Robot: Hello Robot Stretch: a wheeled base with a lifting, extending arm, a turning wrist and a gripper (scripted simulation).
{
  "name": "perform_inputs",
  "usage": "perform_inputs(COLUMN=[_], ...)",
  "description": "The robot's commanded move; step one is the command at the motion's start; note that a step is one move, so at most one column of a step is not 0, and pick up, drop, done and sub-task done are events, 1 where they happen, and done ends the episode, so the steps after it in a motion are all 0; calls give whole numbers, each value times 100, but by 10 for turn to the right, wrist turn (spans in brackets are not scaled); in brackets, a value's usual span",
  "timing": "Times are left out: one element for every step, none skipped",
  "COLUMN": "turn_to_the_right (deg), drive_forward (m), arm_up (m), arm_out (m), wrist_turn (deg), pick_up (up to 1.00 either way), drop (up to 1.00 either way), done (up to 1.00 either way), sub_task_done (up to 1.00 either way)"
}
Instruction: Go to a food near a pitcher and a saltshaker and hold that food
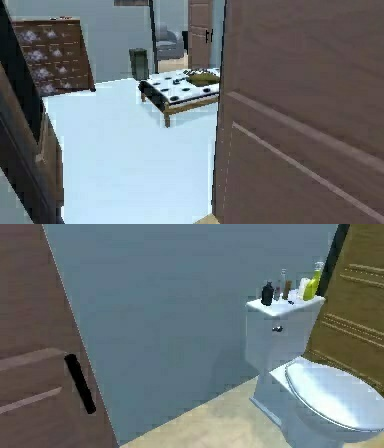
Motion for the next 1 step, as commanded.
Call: perform_inputs(turn_to_the_right=[0], drive_forward=[75], arm_up=[0], arm_out=[0], wrist_turn=[0], pick_up=[0], drop=[0], done=[0], sub_task_done=[0])
